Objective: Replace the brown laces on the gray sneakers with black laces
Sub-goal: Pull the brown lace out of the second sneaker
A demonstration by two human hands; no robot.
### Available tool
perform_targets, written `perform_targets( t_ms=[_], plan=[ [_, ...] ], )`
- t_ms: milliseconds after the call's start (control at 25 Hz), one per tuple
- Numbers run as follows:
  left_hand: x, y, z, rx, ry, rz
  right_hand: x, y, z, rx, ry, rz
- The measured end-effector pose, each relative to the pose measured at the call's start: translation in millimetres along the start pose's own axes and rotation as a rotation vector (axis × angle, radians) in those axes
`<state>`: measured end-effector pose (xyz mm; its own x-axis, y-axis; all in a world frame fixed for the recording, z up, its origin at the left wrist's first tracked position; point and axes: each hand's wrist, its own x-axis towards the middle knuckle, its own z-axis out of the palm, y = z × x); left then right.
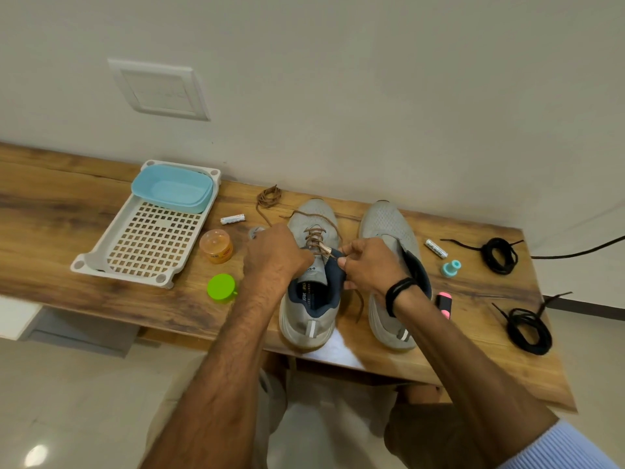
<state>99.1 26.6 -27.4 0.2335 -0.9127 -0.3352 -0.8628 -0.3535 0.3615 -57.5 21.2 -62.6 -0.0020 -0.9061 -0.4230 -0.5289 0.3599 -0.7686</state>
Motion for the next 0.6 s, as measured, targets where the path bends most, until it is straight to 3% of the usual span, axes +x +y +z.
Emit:
perform_targets(
  t_ms=[80,160,360,480,600],
  plan=[
    [-8.6,5.1,0.2,0.074,0.019,0.023,-12.0,0.1,2.0,-0.21,0.159,-0.091],
    [-14.4,7.1,1.2,0.107,0.031,0.048,-26.0,-1.4,6.0,-0.266,0.278,-0.139],
    [-16.8,-0.8,8.7,0.108,0.139,0.159,-36.6,1.4,19.2,-0.028,0.279,-0.133],
    [-10.6,-3.3,20.3,0.045,0.246,0.339,-32.0,6.9,18.3,0.148,0.233,-0.091],
    [-5.0,0.7,25.0,0.01,0.251,0.539,-27.1,13.4,17.7,0.191,0.202,-0.068]
  ],
)
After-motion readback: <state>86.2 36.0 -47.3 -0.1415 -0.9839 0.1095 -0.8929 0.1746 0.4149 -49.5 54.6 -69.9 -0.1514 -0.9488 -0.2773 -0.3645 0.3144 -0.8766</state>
